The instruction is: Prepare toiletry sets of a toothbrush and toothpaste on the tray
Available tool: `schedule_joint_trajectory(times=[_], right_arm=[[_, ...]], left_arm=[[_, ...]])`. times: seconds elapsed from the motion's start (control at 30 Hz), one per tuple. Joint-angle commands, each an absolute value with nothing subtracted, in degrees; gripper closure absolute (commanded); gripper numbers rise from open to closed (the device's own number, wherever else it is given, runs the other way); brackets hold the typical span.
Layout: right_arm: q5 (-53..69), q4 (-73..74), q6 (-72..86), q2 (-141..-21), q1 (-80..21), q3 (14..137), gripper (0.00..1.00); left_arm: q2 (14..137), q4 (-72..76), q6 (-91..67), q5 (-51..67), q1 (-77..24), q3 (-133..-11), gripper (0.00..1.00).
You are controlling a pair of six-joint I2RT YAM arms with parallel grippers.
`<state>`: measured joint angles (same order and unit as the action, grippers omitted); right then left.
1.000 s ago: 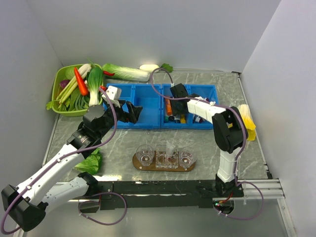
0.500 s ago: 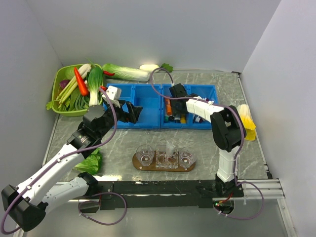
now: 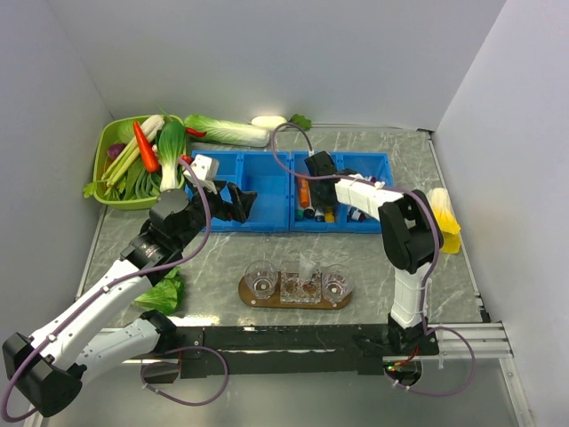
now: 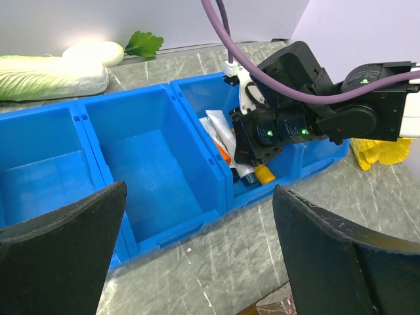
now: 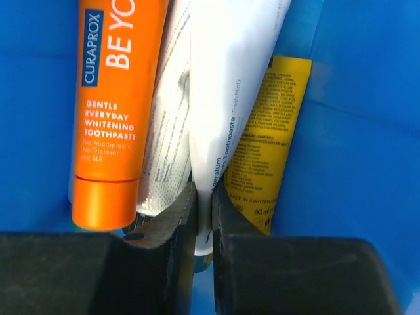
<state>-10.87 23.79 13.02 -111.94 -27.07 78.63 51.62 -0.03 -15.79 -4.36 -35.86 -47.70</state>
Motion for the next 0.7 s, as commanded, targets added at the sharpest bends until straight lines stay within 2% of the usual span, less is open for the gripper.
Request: schedule_joint_trajectory(times=[0.0, 0.2, 0.67], right_arm=[[-10.99, 26.37, 12.39, -105.66, -26.81, 77.78, 0.9], [-10.9, 25.75, 10.46, -99.07, -26.81, 77.69, 1.0], [-5.1, 22.24, 8.61, -83.43, -28.3, 74.89, 1.0]], left_arm=[[51.42, 1.58, -16.08, -3.96, -36.12, -48.25, 0.03], [51.5, 1.67, -16.52, -3.43, -36.12, -48.51, 0.03], [55.89, 0.79, -24.87, -1.59, -36.04, -54.4, 0.02]])
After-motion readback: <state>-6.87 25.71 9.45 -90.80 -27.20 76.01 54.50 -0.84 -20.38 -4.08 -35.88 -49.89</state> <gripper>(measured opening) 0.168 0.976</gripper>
